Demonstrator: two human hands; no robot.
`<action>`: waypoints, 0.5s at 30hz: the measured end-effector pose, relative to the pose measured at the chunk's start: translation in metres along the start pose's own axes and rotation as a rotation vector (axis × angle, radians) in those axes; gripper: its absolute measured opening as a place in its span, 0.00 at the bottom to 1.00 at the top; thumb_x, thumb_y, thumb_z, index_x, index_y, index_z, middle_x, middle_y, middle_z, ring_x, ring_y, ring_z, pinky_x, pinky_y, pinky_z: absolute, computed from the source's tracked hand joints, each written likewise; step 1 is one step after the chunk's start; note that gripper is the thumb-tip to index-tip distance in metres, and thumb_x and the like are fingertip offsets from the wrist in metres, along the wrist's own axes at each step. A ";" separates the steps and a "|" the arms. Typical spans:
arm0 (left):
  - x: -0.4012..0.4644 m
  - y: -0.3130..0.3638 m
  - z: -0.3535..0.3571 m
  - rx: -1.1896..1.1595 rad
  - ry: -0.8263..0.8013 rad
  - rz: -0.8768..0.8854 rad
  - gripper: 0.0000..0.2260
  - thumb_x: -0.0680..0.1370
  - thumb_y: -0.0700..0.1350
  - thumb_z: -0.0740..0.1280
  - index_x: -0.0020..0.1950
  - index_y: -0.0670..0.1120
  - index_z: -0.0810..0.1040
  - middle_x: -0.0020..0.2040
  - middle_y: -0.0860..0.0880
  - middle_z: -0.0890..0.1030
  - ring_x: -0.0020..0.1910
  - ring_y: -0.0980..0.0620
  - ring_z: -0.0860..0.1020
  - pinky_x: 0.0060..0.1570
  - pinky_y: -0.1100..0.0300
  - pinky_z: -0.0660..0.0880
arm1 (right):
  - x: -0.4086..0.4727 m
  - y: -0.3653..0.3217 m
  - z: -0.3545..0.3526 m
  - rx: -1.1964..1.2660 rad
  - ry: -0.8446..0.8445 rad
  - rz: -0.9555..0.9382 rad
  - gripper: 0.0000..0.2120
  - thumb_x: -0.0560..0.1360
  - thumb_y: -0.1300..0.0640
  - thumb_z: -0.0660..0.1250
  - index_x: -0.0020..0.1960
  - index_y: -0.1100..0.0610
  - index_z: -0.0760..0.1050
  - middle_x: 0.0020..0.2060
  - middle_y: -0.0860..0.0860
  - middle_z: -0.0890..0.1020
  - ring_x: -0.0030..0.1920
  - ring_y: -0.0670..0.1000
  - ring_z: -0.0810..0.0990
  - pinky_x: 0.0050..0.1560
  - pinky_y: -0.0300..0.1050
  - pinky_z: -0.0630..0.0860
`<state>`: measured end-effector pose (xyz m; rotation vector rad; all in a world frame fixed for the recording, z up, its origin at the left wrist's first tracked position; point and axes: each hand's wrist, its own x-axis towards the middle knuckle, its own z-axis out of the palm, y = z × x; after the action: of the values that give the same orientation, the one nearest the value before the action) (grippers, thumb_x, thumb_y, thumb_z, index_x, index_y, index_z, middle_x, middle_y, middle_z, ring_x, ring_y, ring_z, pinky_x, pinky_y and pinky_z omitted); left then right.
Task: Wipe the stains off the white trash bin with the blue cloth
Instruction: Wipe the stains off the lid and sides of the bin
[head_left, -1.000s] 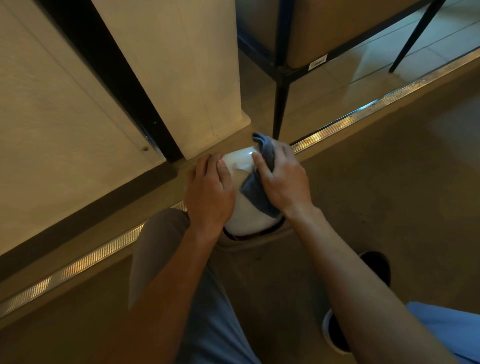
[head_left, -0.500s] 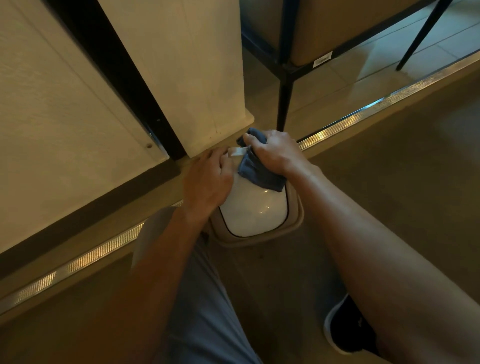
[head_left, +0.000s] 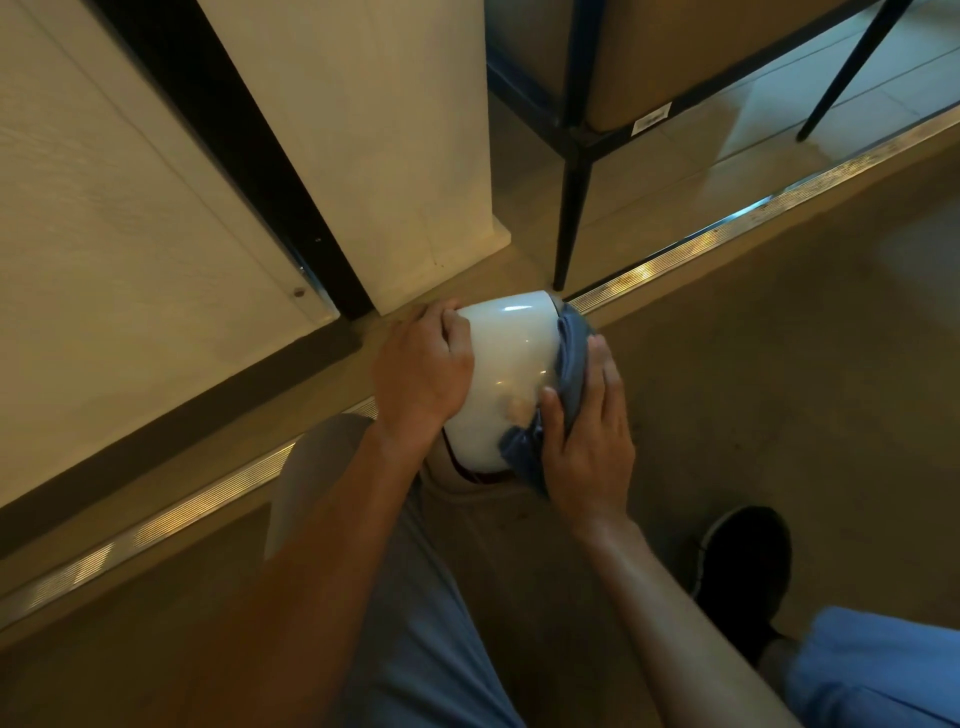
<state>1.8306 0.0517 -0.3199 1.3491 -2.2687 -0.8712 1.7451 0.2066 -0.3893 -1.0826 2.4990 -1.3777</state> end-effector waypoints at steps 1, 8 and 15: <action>0.000 0.000 0.000 0.001 0.003 -0.001 0.17 0.86 0.48 0.55 0.68 0.49 0.78 0.61 0.48 0.80 0.58 0.48 0.77 0.60 0.45 0.77 | -0.009 0.002 0.000 0.013 -0.006 0.028 0.35 0.83 0.36 0.52 0.83 0.56 0.53 0.81 0.54 0.59 0.80 0.54 0.60 0.69 0.63 0.73; 0.000 -0.002 0.003 -0.001 0.011 0.002 0.17 0.86 0.50 0.54 0.68 0.49 0.78 0.60 0.50 0.80 0.55 0.55 0.75 0.59 0.47 0.78 | -0.025 0.012 -0.014 0.140 -0.184 0.075 0.37 0.81 0.32 0.53 0.82 0.37 0.37 0.82 0.38 0.43 0.82 0.45 0.47 0.77 0.64 0.60; -0.002 -0.005 0.004 0.016 0.010 0.016 0.17 0.86 0.51 0.53 0.69 0.49 0.77 0.62 0.48 0.80 0.59 0.49 0.78 0.60 0.45 0.77 | 0.031 0.000 -0.019 0.230 -0.241 0.044 0.30 0.84 0.46 0.57 0.83 0.45 0.51 0.79 0.47 0.58 0.76 0.51 0.66 0.69 0.62 0.73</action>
<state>1.8321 0.0530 -0.3264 1.3376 -2.2808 -0.8408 1.7151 0.2008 -0.3703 -1.0679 2.1250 -1.3887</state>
